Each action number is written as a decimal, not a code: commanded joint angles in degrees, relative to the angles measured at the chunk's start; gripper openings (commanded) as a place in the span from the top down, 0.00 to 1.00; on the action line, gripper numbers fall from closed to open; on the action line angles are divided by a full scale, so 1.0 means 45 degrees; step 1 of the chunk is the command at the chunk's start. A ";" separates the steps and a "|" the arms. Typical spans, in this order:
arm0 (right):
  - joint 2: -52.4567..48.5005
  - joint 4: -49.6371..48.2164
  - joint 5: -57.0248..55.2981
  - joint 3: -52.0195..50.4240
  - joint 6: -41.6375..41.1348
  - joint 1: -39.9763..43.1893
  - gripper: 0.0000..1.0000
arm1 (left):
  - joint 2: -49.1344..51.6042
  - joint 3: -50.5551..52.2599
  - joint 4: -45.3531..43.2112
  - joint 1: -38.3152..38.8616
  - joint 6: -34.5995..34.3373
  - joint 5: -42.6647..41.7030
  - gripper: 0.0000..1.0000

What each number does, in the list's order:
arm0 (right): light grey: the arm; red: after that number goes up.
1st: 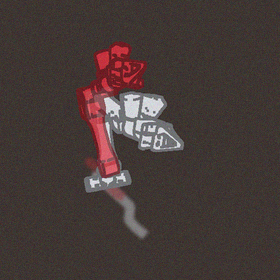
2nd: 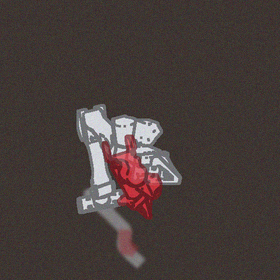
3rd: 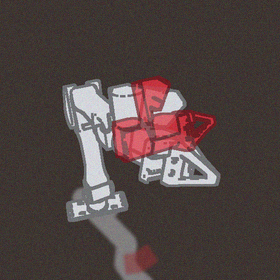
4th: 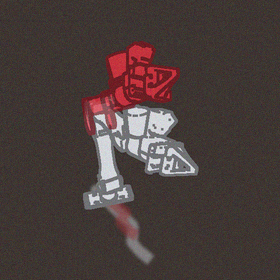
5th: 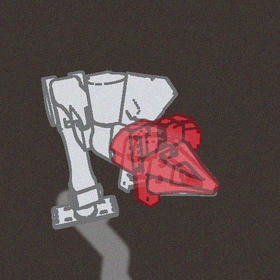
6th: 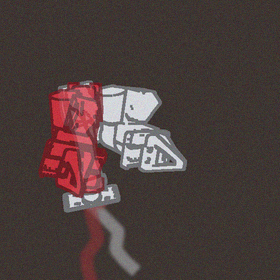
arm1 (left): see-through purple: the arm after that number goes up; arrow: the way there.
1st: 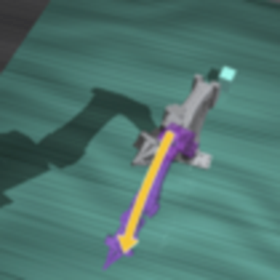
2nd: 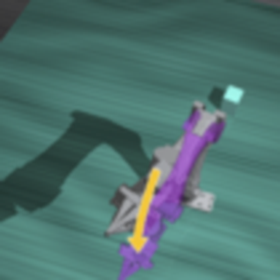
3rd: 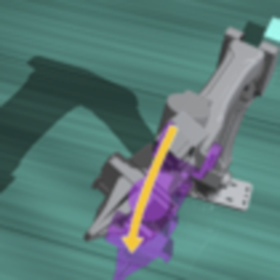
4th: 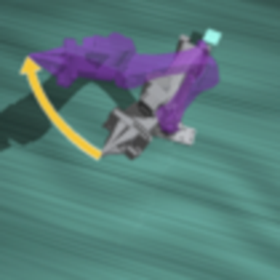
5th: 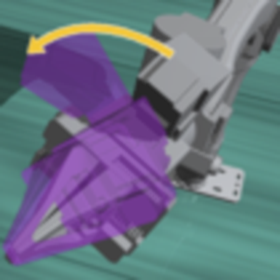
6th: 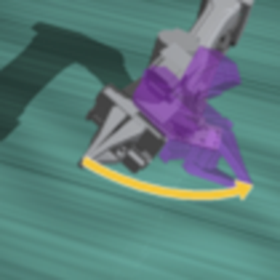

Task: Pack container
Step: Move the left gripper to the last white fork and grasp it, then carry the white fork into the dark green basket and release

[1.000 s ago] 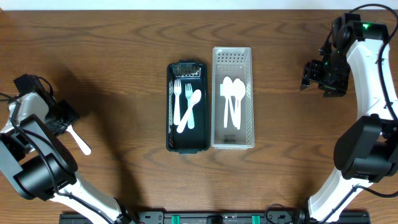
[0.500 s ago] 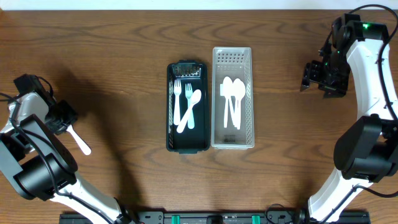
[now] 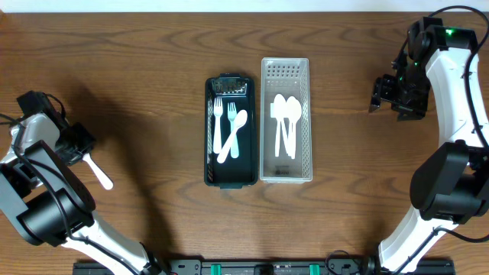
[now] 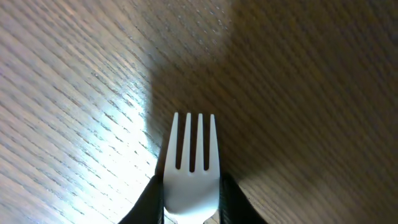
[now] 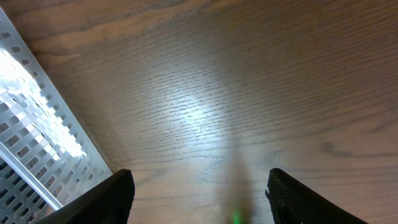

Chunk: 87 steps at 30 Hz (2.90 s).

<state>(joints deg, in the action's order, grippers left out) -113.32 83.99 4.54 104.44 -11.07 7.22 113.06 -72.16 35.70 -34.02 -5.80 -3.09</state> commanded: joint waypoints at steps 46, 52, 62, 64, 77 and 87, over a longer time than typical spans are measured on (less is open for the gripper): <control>-0.0063 -0.0170 0.0092 0.0000 0.0442 -0.0034 0.27 | -0.3546 -0.5979 0.4284 1.1910 -0.1880 -0.0646 0.94; -0.0063 -0.0257 0.0092 0.0000 0.0588 -0.0034 0.28 | -0.1287 -0.5960 0.4469 1.2706 -0.1773 -0.0656 0.94; -0.0063 -0.0214 0.0087 0.0000 0.0865 -0.0034 0.27 | 0.1467 -0.5921 0.4750 1.3202 -0.1647 -0.0656 0.94; -0.0063 -0.0194 0.0087 0.0000 0.0918 -0.0034 0.27 | 0.1530 -0.5921 0.4818 1.3187 -0.1637 -0.0651 0.93; -0.0063 -0.1749 0.0083 0.0000 0.1015 -0.0136 0.28 | -0.1171 -0.6329 0.5464 1.2823 -0.0384 0.1073 0.21; 0.0559 -0.5965 -0.0058 0.0335 0.1263 -0.2487 0.20 | -0.4065 -0.6329 0.5527 0.9335 -0.0418 0.2040 0.02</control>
<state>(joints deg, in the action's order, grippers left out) -113.30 59.35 4.10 104.51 -6.52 -0.67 94.76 -100.47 60.45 12.10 -8.29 3.90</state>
